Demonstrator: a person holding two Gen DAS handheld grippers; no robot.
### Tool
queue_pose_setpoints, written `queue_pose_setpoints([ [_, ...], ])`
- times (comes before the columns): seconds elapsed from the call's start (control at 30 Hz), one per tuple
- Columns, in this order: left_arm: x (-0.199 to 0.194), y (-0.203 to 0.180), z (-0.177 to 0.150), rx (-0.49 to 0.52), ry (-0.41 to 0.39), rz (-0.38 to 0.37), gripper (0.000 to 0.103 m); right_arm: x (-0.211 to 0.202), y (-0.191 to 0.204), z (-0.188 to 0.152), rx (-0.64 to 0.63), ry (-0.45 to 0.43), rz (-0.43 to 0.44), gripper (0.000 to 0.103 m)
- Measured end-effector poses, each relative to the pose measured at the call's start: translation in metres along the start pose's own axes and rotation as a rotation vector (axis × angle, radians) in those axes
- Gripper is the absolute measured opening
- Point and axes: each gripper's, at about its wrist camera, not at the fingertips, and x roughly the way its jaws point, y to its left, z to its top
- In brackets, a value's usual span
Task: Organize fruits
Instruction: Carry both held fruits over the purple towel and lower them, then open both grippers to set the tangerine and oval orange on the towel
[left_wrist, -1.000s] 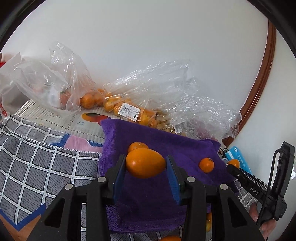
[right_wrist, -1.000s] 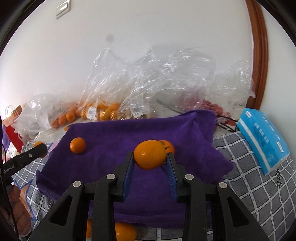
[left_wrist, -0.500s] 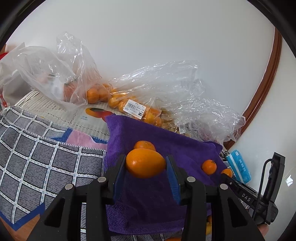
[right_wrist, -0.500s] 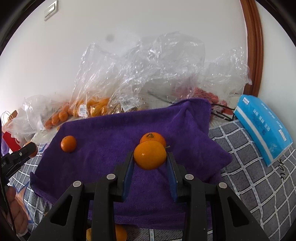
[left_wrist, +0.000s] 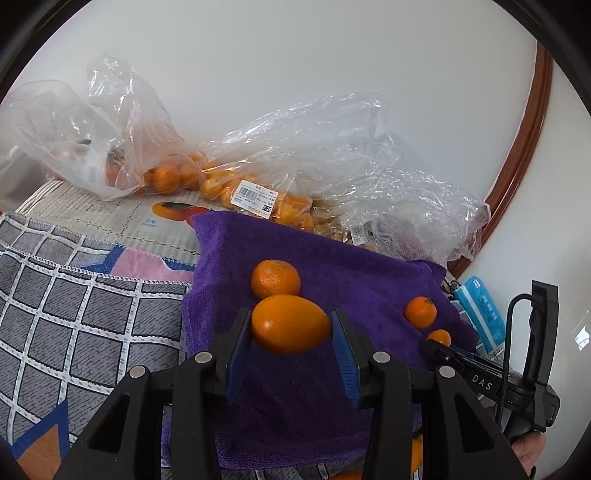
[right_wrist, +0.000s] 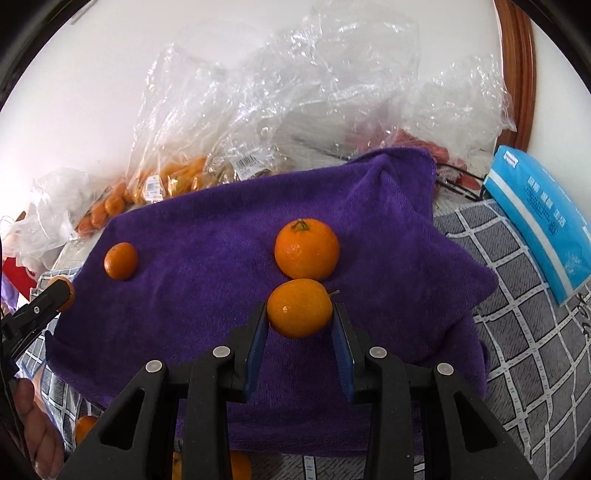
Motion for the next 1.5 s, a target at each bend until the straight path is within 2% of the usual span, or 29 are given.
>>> queue_pose_setpoints([
  [0.37,0.010,-0.001,-0.002,0.012,0.044,0.012,0.041,-0.002,-0.002,-0.001,0.018,-0.010,-0.005,0.035],
  [0.47,0.011,-0.001,-0.002,0.014,0.050,0.025,0.041,-0.007,-0.004,-0.001,0.026,-0.033,-0.006,0.040],
  [0.83,0.010,-0.002,-0.002,0.022,0.038,0.023,0.041,-0.021,-0.001,-0.003,0.032,-0.088,-0.016,0.044],
  [1.07,0.002,-0.007,-0.003,0.043,-0.001,0.020,0.049,-0.032,0.004,-0.006,0.024,-0.152,-0.003,0.046],
  [1.3,-0.007,-0.005,-0.003,0.026,-0.028,0.016,0.055,-0.043,0.006,-0.006,0.019,-0.187,-0.032,0.046],
  [1.4,-0.008,-0.003,-0.002,0.013,-0.030,0.018,0.057,-0.048,0.005,-0.007,0.037,-0.178,-0.017,0.046],
  [1.5,-0.010,-0.002,-0.002,0.001,-0.032,0.020,0.058,-0.050,0.003,-0.012,0.051,-0.130,0.008,0.046],
])
